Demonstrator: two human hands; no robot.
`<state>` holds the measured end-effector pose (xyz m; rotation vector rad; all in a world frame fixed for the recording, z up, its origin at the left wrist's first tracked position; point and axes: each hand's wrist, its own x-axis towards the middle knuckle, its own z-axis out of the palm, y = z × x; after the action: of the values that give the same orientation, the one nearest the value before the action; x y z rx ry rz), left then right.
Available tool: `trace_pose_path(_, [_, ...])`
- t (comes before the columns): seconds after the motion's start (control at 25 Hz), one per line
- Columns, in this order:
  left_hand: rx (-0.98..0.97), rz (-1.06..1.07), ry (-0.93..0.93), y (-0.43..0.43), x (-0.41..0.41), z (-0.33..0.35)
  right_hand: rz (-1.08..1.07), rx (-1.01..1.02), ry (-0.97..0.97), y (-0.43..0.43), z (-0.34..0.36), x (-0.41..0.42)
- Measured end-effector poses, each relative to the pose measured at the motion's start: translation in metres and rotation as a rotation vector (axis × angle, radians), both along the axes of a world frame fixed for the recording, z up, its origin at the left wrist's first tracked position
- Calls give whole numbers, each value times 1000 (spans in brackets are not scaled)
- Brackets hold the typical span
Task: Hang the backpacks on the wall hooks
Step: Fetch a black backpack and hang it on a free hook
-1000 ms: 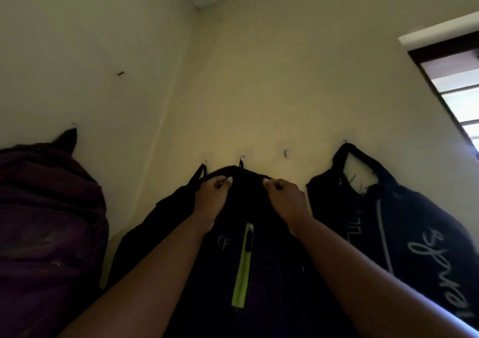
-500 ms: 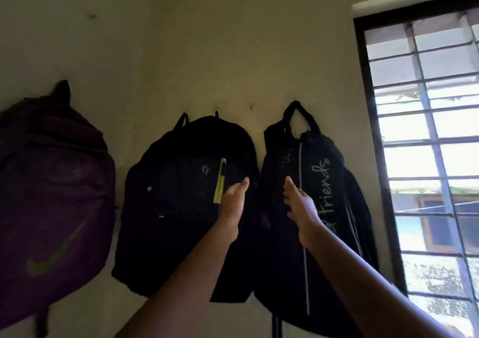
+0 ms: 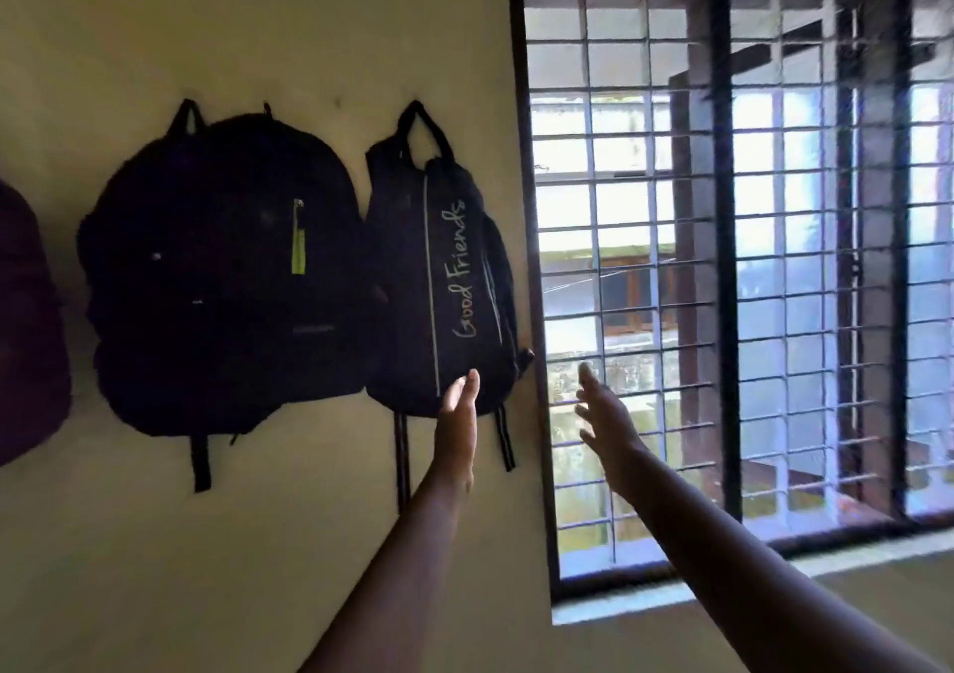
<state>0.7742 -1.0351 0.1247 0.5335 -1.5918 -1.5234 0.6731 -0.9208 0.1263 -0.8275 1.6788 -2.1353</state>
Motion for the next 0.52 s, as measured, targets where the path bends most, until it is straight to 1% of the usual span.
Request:
trace_pose_path(0.08, [28,-62,-2,41,-16,-18,-83,21,4,46,-14,-10])
trace_pose_path(0.24, [77,-258,-35,142,-63,-41,-208,29,-16,154,-33,-34])
trace_pose_path(0.4, [97,-425,14,256,-121,-48,-363,18,-68,273,-55,-83])
trace_pose_path(0.52, [118,-515,3,355,-172,-61,-434,49,-110,376,-71,-117])
